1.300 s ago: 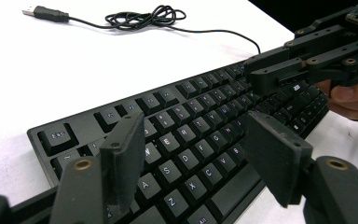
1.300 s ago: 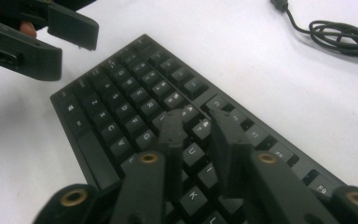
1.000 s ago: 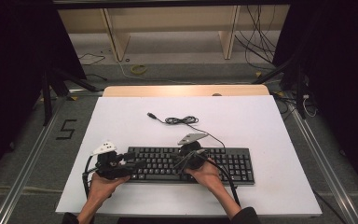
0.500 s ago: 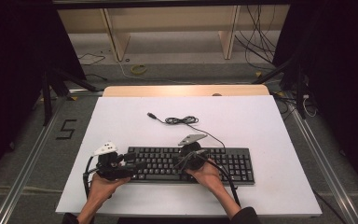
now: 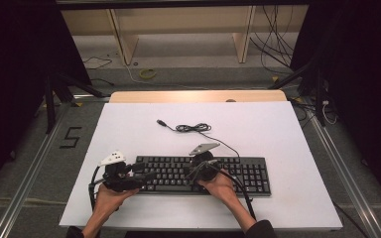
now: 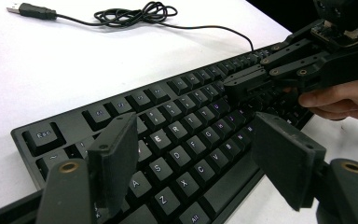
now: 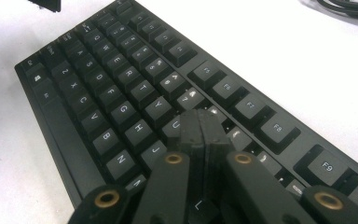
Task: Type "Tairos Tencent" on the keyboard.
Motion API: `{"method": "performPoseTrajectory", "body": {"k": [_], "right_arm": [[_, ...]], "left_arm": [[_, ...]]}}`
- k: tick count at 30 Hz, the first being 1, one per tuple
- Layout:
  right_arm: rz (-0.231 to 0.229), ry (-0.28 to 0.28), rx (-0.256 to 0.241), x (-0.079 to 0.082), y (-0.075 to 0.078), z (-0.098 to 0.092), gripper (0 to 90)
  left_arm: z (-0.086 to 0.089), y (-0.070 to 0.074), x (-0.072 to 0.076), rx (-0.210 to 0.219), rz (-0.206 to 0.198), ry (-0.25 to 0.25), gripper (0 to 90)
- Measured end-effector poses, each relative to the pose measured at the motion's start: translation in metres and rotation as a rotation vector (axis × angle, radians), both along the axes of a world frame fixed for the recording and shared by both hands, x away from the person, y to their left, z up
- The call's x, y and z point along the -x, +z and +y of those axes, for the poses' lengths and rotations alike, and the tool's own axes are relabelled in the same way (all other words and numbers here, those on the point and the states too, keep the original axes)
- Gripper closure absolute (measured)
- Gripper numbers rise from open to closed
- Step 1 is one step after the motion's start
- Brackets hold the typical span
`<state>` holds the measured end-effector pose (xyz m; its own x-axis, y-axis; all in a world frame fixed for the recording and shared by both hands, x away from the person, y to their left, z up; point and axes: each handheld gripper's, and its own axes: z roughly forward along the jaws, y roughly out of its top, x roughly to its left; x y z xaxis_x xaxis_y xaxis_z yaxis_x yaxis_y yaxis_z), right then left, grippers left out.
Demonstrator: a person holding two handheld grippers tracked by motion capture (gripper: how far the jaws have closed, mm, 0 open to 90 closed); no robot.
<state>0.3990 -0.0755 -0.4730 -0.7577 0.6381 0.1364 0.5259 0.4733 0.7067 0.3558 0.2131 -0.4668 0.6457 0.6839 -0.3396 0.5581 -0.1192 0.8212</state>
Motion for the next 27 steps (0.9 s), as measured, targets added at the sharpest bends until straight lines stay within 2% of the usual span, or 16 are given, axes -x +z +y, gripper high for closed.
{"method": "performPoseTrajectory", "body": {"k": [9,11,13,23,27], "right_arm": [[0.003,0.001,0.008,-0.0006,-0.0021,0.0002,90.0],[0.003,0.001,0.023,-0.0015,-0.0044,0.0003,90.0],[0.006,0.000,0.002,-0.0019,-0.0061,-0.0012,90.0],[0.014,0.002,-0.005,-0.0030,-0.0042,-0.0033,89.9],[0.007,-0.002,-0.043,-0.0026,0.0006,-0.0069,87.3]], "left_arm": [[-0.0005,-0.0002,-0.0003,-0.001,0.002,0.003,31.5],[-0.0005,-0.0003,-0.0005,0.000,0.003,0.003,31.5],[-0.0003,-0.0005,-0.0007,0.001,0.005,0.004,31.6],[0.0004,-0.0019,-0.0019,-0.007,0.008,0.004,31.7],[0.0003,-0.0021,-0.0024,-0.007,0.010,0.003,31.7]]}}
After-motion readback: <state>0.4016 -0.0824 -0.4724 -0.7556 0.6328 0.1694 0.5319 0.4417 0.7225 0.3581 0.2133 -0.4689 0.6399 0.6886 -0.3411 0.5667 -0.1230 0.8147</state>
